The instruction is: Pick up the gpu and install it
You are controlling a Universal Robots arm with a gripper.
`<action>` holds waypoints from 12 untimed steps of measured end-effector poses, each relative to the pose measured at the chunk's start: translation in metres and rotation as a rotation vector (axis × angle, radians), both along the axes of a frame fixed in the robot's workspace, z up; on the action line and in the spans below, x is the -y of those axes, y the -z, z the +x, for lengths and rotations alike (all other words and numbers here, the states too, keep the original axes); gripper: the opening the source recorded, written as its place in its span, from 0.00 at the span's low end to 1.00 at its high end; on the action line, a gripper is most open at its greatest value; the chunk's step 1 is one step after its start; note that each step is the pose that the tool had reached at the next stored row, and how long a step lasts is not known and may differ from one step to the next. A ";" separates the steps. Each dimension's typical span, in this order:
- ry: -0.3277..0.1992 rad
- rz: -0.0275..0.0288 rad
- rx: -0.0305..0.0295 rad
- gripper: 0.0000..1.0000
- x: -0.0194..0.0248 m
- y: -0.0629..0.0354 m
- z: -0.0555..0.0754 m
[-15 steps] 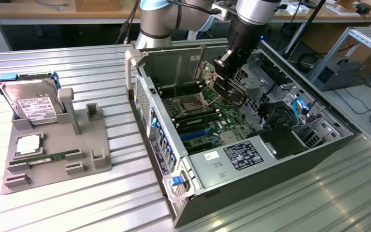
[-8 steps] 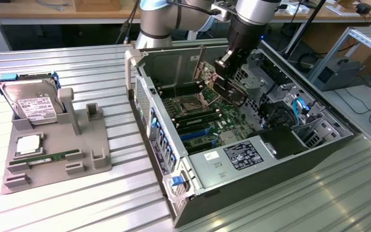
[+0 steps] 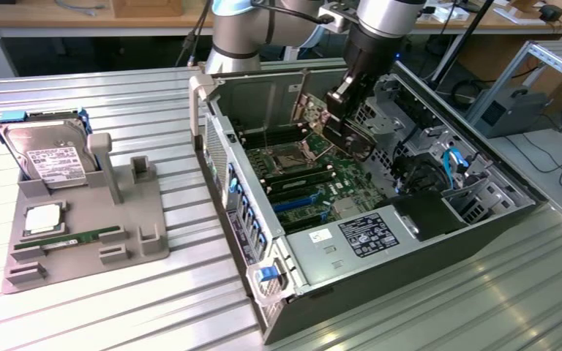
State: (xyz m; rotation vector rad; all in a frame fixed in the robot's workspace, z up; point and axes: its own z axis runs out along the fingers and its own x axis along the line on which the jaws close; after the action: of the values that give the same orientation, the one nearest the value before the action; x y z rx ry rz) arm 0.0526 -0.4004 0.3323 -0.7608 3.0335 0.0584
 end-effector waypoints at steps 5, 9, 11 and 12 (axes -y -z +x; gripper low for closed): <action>-0.032 0.0000 0.0000 0.27 0.0000 0.0001 0.000; -0.064 0.0000 0.0000 0.27 0.0000 0.0004 0.000; -0.087 0.0000 0.0000 0.27 0.0000 0.0006 0.000; -0.103 0.0000 0.0000 0.27 0.0000 0.0007 0.000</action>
State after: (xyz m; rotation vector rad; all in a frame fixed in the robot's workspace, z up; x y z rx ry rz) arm 0.0526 -0.4004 0.3317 -0.9164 2.9922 0.0594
